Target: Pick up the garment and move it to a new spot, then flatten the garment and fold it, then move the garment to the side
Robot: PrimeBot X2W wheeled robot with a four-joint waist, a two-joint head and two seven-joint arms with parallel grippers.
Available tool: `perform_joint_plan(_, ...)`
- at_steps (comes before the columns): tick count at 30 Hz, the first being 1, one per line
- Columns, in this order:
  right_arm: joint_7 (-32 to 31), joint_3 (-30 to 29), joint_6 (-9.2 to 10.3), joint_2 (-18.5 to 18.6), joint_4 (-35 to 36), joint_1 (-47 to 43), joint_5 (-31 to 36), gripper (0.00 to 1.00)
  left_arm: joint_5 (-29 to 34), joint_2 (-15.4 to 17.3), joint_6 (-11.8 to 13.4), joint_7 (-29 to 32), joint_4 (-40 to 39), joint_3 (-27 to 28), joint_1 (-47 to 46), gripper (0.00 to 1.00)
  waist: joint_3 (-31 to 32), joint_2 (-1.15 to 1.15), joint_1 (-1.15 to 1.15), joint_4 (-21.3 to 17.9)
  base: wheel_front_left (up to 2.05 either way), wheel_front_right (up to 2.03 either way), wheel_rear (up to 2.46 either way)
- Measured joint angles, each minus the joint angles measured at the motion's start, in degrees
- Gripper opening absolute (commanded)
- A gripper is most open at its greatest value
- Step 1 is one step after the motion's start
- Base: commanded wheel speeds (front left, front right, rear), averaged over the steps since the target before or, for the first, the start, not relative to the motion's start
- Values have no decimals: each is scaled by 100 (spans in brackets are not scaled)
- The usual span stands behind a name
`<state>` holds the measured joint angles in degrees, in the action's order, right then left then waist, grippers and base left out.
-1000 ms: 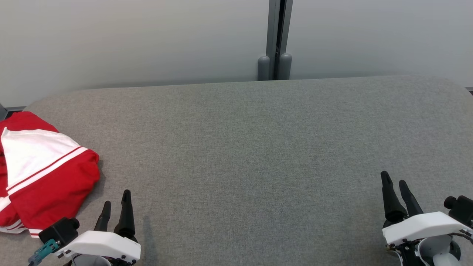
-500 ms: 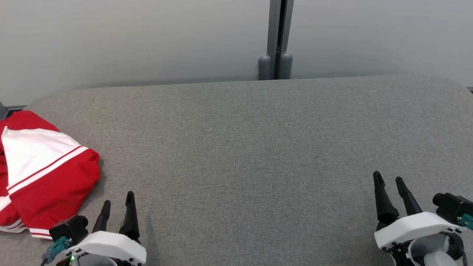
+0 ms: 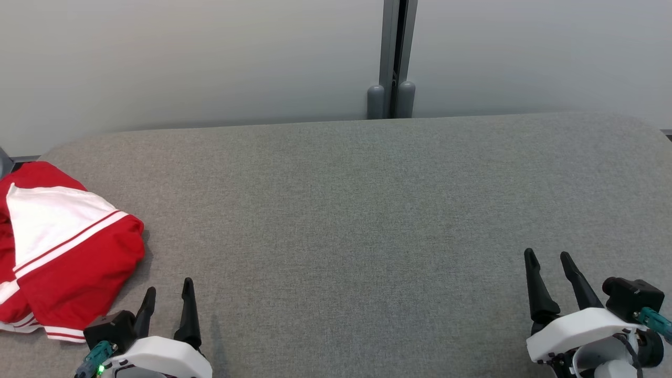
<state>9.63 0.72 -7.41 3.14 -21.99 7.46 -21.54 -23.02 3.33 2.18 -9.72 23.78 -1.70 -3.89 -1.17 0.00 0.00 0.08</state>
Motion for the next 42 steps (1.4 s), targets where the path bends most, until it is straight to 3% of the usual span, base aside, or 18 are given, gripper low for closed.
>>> perform_joint_plan(31, 383, -252, -1, -52, 79, -71, 1480, 100, 1508, 14, 193, -391, -18, -25, 48, 100, 48, 0, 0, 46, 0, 0, 0)
perform_joint_plan(38, 454, -146, -1, -48, 71, -68, 1735, 100, 1796, 3, 226, -452, 2, 10, 38, 100, 21, 0, 0, 314, 0, 0, 0)
perform_joint_plan(42, 506, 18, -5, -45, 45, -70, 1844, 100, 1976, 2, 283, -503, 81, 92, 40, 100, 28, 0, 0, 704, 0, 0, 0)
